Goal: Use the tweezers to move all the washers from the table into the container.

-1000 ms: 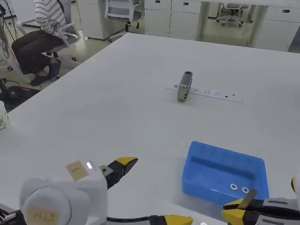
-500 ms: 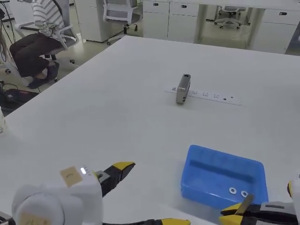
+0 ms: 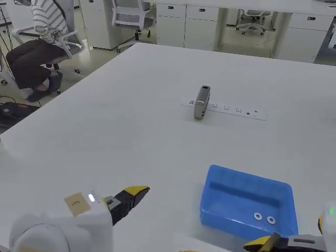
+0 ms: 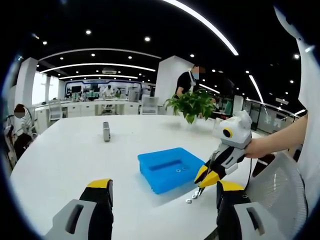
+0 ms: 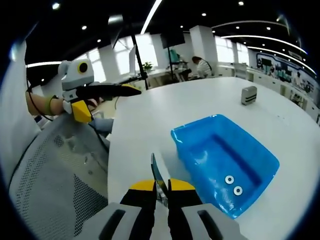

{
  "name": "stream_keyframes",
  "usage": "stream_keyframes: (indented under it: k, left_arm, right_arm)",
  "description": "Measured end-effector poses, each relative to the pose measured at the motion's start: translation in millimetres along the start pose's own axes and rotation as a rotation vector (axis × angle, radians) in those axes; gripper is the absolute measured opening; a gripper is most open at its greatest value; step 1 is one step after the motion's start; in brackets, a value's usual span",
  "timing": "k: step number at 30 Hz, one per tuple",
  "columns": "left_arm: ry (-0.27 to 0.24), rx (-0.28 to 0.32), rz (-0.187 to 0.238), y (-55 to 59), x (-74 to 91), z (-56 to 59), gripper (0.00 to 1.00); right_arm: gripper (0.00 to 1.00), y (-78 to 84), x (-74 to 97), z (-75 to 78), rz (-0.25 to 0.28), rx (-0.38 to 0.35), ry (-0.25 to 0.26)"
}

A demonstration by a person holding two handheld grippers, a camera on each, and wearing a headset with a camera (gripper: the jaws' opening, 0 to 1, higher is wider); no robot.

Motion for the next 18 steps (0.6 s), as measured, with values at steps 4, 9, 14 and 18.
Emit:
stream_keyframes:
  k: [4, 9, 14, 18]
  left_arm:
    - [-0.002, -0.002, 0.0, 0.1, 0.4, -0.2, 0.87]
    - [-0.008, -0.004, -0.001, 0.2, 1.1, -0.9, 0.86]
    - [-0.015, -0.005, 0.001, -0.1, 2.0, -1.5, 0.86]
    - [-0.017, -0.002, -0.002, 0.0, 2.3, -1.9, 0.85]
  right_arm:
    - [0.04, -1.6, -1.5, -5.4, -0.015, 0.133, 0.081]
    - [0.03, -1.0, -9.4, -20.0, -0.008, 0.21, 0.11]
    - [0.03, -1.0, -8.5, -18.1, 0.021, 0.169, 0.153]
    - [0.03, 3.6, -4.7, -13.2, 0.044, 0.104, 0.164]
Point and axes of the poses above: the centre of the closed fingertips' face, and the gripper's own axes: x roughly backward along the fingers, z roughly to its right, y roughly out of its underside, the point moved 9 cm from there along x, roughly backward along the fingers, and after that the axes turned 5 degrees about y, right-handed, at the moved point
